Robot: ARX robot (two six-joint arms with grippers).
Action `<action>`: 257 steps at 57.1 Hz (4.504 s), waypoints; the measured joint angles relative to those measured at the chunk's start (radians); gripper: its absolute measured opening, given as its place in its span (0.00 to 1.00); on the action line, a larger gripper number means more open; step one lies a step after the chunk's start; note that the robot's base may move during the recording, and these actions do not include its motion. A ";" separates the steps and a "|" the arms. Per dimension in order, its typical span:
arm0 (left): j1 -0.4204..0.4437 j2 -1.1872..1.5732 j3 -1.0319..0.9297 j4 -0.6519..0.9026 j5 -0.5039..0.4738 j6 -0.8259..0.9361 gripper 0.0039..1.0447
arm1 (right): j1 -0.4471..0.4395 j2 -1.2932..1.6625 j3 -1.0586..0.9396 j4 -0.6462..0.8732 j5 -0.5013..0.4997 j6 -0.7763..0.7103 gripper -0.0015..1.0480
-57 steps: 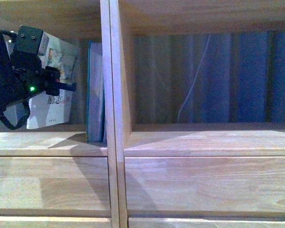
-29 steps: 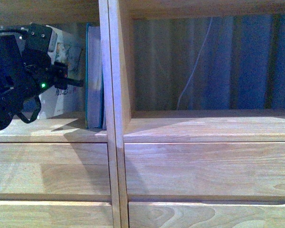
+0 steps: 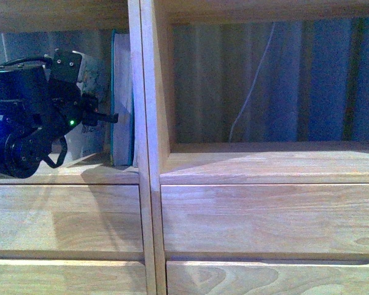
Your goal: Organize books on shelf
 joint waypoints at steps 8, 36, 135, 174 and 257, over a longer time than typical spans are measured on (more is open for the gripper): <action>-0.012 0.022 0.025 -0.012 -0.009 0.000 0.17 | 0.000 0.000 0.000 0.000 0.000 0.000 0.93; -0.036 0.039 0.039 -0.029 -0.085 -0.009 0.69 | 0.000 -0.001 0.000 0.000 0.000 0.000 0.93; -0.105 -1.116 -1.223 0.030 0.122 -0.319 0.93 | 0.000 -0.001 0.000 0.000 0.000 0.000 0.93; -0.032 -1.972 -1.698 -0.624 -0.143 -0.262 0.04 | 0.001 -0.039 -0.049 0.012 0.000 0.000 0.30; 0.074 -2.314 -1.842 -0.814 -0.054 -0.257 0.26 | 0.002 -0.094 -0.100 0.021 0.001 -0.002 0.35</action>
